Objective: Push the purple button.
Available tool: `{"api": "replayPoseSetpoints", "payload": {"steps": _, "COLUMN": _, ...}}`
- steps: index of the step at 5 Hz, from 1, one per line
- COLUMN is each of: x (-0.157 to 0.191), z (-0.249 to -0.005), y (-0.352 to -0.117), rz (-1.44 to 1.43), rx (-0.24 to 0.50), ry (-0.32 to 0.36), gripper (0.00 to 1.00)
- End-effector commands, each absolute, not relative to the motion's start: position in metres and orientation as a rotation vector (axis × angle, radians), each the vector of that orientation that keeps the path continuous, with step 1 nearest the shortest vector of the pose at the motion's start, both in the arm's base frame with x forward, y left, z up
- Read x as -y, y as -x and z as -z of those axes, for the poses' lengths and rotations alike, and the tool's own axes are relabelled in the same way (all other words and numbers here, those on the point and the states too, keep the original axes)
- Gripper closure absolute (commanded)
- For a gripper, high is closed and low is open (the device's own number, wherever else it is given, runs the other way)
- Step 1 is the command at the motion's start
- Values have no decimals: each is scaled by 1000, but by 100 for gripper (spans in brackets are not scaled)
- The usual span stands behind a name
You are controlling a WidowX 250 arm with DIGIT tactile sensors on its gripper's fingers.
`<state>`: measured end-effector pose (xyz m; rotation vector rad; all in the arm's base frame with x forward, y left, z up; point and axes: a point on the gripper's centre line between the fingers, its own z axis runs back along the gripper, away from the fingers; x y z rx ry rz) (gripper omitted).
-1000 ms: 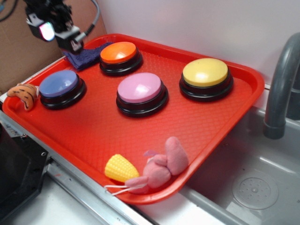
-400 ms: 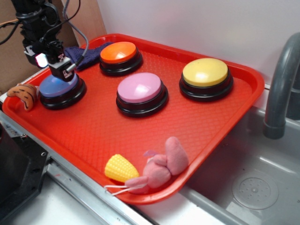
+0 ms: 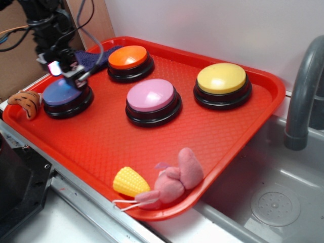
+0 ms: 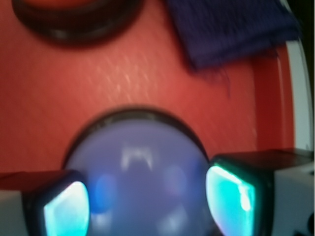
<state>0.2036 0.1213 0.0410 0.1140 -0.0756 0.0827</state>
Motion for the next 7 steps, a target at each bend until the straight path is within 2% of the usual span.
{"api": "replayPoseSetpoints", "payload": {"steps": 1, "x": -113, "z": -81, "y": -196, "rz": -73, "rx": 109, "ry": -124, "gripper": 0}}
{"api": "replayPoseSetpoints", "payload": {"steps": 2, "x": -113, "z": -132, "y": -185, "rz": -119, "rx": 222, "ry": -90, "gripper": 0}}
{"api": "replayPoseSetpoints", "payload": {"steps": 3, "x": -113, "z": -168, "y": -165, "rz": -279, "rx": 145, "ry": -92, "gripper": 0}}
{"api": "replayPoseSetpoints", "payload": {"steps": 4, "x": -116, "z": -173, "y": -161, "rz": -334, "rx": 68, "ry": -82, "gripper": 0}}
{"api": "replayPoseSetpoints", "payload": {"steps": 5, "x": -113, "z": -174, "y": -160, "rz": -307, "rx": 67, "ry": -109, "gripper": 0}}
{"api": "replayPoseSetpoints", "payload": {"steps": 7, "x": -102, "z": -189, "y": -159, "rz": -324, "rx": 57, "ry": -181, "gripper": 0}}
